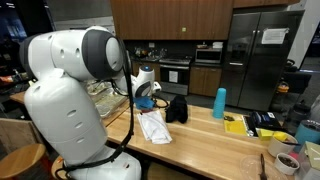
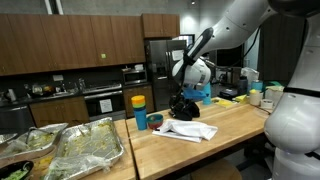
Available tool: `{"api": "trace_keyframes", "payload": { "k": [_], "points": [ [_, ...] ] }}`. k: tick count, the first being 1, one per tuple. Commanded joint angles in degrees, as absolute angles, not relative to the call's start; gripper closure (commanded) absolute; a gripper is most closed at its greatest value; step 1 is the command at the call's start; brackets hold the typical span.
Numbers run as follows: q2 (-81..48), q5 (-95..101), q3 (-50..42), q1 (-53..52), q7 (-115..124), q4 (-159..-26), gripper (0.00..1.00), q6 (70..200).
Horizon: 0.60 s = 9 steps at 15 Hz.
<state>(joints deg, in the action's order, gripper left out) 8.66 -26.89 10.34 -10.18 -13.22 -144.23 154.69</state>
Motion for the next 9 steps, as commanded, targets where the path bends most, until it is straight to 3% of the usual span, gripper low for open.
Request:
{"api": "trace_keyframes", "payload": {
  "k": [1, 3, 9],
  "points": [
    [10.2, -26.0, 8.6, -11.3, -13.1, -144.9, 0.09, 155.5],
    [10.0, -27.9, 7.3, -11.8, -16.5, -144.2, 0.00, 154.1],
    [9.4, -33.3, 2.0, -11.3, -25.1, -141.3, 0.00, 150.5]
  ]
}}
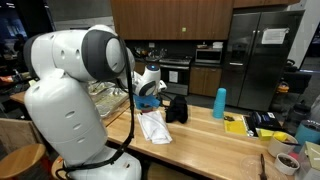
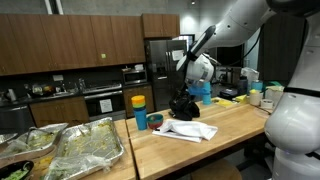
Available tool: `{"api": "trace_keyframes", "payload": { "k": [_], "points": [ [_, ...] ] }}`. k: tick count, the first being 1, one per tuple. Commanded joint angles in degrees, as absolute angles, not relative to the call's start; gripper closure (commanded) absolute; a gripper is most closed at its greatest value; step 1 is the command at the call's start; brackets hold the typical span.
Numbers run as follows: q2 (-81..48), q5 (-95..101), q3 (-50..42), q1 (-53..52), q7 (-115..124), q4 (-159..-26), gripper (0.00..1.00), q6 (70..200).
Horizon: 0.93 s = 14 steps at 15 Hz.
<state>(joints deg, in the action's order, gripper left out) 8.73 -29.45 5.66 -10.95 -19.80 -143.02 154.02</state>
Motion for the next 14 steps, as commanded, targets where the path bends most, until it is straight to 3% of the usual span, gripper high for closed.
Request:
{"api": "trace_keyframes", "payload": {
  "k": [1, 8, 14],
  "points": [
    [9.1, -34.7, 1.0, -10.9, -26.6, -140.8, 0.00, 149.4],
    [7.7, -39.2, -3.4, -7.1, -33.3, -138.6, 0.00, 143.1],
    [6.2, -26.4, -2.7, -5.2, -35.1, -138.1, 0.00, 136.1]
  ]
}}
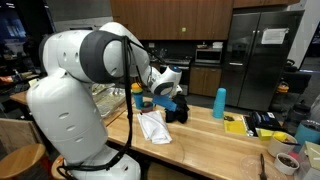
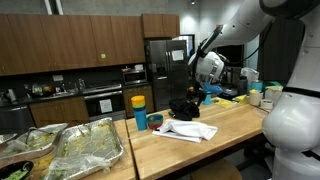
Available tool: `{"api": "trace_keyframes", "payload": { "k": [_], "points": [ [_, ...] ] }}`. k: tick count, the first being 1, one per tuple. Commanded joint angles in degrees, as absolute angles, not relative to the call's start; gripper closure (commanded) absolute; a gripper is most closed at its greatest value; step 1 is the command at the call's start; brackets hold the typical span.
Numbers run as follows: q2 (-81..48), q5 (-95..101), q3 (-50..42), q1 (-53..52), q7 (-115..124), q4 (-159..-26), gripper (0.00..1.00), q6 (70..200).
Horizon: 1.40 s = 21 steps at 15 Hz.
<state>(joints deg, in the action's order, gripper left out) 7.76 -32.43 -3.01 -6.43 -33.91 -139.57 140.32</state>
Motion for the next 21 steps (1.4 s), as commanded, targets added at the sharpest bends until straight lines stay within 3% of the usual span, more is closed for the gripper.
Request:
{"api": "trace_keyframes", "payload": {
  "k": [1, 3, 4, 21],
  "points": [
    [5.5, -22.7, -2.6, -4.9, -35.1, -137.8, 0.00, 135.5],
    [4.1, -13.4, -1.7, -3.8, -31.4, -137.7, 0.00, 139.4],
    [6.0, -18.9, -2.2, -4.6, -33.2, -139.2, 0.00, 137.7],
    [-1.9, -7.5, -1.1, -2.3, -28.9, -136.6, 0.00, 137.6]
  ]
}}
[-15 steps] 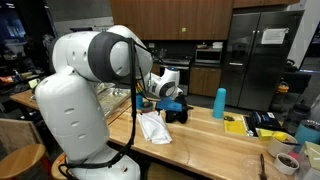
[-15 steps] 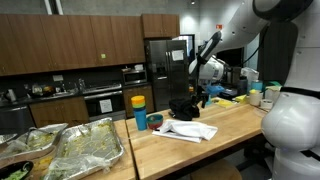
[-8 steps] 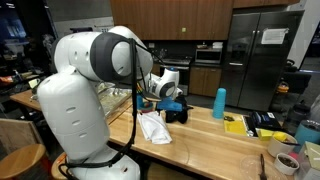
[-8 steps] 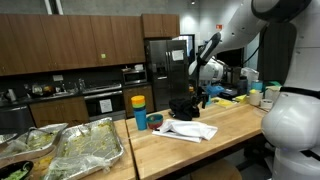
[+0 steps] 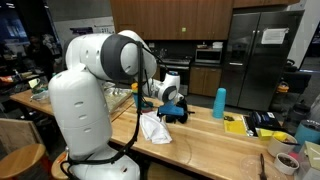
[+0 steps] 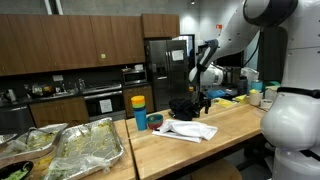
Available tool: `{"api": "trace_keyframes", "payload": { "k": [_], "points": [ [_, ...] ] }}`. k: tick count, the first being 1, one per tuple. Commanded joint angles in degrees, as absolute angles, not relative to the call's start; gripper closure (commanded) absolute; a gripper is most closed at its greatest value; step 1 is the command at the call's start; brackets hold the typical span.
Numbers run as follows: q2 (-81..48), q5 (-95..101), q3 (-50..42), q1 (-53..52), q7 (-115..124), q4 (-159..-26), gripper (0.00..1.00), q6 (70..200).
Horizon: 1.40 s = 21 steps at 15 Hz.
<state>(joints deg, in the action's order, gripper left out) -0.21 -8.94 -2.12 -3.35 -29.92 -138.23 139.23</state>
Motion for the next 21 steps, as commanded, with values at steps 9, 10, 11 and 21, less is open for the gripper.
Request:
{"api": "trace_keyframes", "payload": {
  "k": [9, 10, 11, 21],
  "points": [
    [-4.4, -3.5, -0.3, -1.6, -27.0, -136.8, 0.00, 138.0],
    [-4.5, -3.3, -0.3, -1.5, -27.0, -136.8, 0.00, 138.0],
    [-4.7, -3.2, -0.3, -1.4, -27.6, -136.6, 0.00, 137.8],
    [-7.0, -2.8, 1.0, -1.3, -28.1, -137.1, 0.00, 139.8]
  ]
}}
